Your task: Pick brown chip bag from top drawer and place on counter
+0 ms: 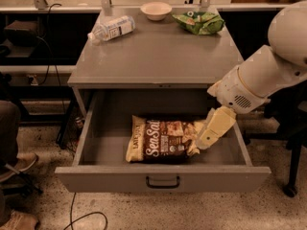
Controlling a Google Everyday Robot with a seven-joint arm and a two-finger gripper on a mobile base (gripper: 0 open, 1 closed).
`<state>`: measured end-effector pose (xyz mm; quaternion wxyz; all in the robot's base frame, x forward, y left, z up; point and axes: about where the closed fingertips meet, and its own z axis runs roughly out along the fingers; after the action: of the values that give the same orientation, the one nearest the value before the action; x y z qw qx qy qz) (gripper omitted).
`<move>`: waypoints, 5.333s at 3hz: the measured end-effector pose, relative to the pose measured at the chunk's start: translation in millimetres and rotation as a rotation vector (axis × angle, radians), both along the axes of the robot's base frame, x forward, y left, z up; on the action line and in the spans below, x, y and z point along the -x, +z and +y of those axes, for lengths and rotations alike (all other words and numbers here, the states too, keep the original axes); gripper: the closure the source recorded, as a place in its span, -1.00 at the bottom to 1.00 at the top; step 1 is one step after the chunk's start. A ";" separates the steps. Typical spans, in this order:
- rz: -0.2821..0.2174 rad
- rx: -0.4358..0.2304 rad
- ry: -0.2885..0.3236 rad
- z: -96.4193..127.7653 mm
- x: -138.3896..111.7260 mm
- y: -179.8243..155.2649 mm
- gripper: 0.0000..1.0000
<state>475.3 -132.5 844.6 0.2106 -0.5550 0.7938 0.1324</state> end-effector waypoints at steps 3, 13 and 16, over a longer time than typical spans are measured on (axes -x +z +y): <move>-0.051 0.005 -0.176 19.4 -44.6 -103.4 -1.00; -0.094 -0.203 0.114 62.9 -68.6 -133.2 0.91; -0.253 -0.285 0.066 25.9 -41.0 -43.3 1.00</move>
Offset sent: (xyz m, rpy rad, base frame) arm 0.0535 0.0169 -0.1276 -0.0396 -0.0523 -0.2336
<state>516.2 -106.5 801.3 0.3808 -0.5575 0.7155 0.1795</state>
